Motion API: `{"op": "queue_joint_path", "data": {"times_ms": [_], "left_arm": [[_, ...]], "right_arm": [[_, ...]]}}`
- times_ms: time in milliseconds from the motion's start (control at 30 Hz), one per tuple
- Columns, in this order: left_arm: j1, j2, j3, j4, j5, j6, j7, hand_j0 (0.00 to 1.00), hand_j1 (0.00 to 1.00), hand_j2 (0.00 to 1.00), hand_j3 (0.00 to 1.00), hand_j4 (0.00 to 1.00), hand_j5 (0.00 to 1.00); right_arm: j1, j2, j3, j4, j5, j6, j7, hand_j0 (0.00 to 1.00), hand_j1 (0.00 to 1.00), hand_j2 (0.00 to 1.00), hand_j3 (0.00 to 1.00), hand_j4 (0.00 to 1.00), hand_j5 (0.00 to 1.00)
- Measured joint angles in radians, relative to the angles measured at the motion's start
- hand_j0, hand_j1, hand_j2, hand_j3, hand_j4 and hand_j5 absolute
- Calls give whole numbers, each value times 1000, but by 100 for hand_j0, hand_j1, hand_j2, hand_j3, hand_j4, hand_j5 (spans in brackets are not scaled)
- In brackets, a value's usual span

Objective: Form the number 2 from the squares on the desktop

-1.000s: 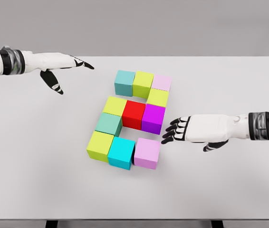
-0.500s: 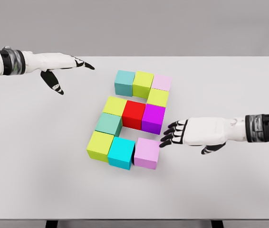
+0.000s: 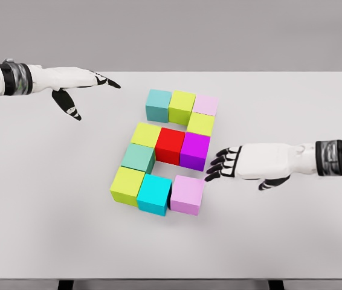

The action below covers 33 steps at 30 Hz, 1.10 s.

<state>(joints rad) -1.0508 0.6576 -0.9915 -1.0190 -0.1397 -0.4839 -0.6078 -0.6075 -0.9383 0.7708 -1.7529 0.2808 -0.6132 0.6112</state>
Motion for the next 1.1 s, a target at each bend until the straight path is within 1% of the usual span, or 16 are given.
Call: {"op": "queue_joint_path", "data": {"times_ms": [167,333,467,700,833,1000,1100], "left_arm": [[0,0,0,2,0,0,0,100,100,100,100,100,100],[0,0,0,2,0,-1,0,100,100,100,100,100,100],[0,0,0,2,0,-1,0,100,100,100,100,100,100],[12,2,7,1,0,-1,0,100,100,100,100,100,100],[12,3,9,-1,0,-1,0,100,100,100,100,100,100],[12,4,10,-1,0,-1,0,100,100,100,100,100,100],[12,4,10,-2,0,-1,0,100,100,100,100,100,100]], "right_arm": [[-14,9,-15,56,70,0,0,100,100,100,100,100,100],[-15,29,6,69,107,0,0,100,100,100,100,100,100],[-15,41,27,64,116,0,0,100,100,100,100,100,100],[-17,46,59,13,118,0,0,100,100,100,100,100,100],[-18,46,65,0,118,0,0,100,100,100,100,100,100],[-46,42,65,2,115,0,0,100,100,100,100,100,100],[-66,36,46,29,111,0,0,100,100,100,100,100,100]]}}
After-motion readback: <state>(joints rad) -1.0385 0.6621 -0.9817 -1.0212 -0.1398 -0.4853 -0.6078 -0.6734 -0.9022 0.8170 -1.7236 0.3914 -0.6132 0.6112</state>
